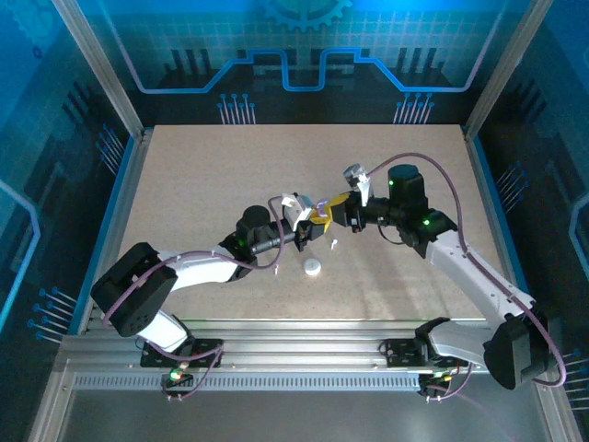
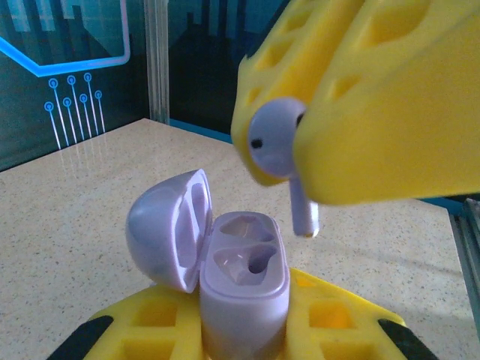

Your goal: Insert the wireless bluetooth earbuds into the charging case

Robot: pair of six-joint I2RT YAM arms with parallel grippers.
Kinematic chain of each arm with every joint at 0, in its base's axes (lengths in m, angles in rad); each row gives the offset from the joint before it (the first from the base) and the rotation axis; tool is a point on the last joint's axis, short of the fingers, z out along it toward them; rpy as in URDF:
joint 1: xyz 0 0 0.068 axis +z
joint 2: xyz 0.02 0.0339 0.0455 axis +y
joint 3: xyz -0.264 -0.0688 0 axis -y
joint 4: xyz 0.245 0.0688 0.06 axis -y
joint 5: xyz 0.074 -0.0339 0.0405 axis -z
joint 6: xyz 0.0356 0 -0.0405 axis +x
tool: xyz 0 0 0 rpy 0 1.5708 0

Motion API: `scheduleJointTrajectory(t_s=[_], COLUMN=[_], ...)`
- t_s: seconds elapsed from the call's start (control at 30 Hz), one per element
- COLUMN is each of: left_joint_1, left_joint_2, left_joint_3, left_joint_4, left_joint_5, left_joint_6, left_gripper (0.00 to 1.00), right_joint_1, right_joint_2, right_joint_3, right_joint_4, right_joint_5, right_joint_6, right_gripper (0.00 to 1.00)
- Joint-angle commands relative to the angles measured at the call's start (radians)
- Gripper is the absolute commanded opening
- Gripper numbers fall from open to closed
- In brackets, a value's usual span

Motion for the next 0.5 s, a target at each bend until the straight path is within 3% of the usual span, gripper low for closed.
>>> scheduleJointTrajectory(t_s=[0.0,0.47], left_joint_1=[-0.011,-0.011], left_joint_2=[-0.030,-0.038], left_joint_3=[0.009,0.011], left_joint_4=[0.055,0.046], left_joint_5=[0.017,0.018], left_joint_6=[-0.010,-0.004], left_gripper=[0.16,0.16], right_joint_1=[-0.014,-0.016], right_joint_2=[0.015,0.025], right_joint_3=[-0.010,-0.009], right_joint_4=[0.035,0.087], right_joint_5=[-0.009,0.012], right_joint_6=[0.015,0.041], right_gripper=[0.16,0.16])
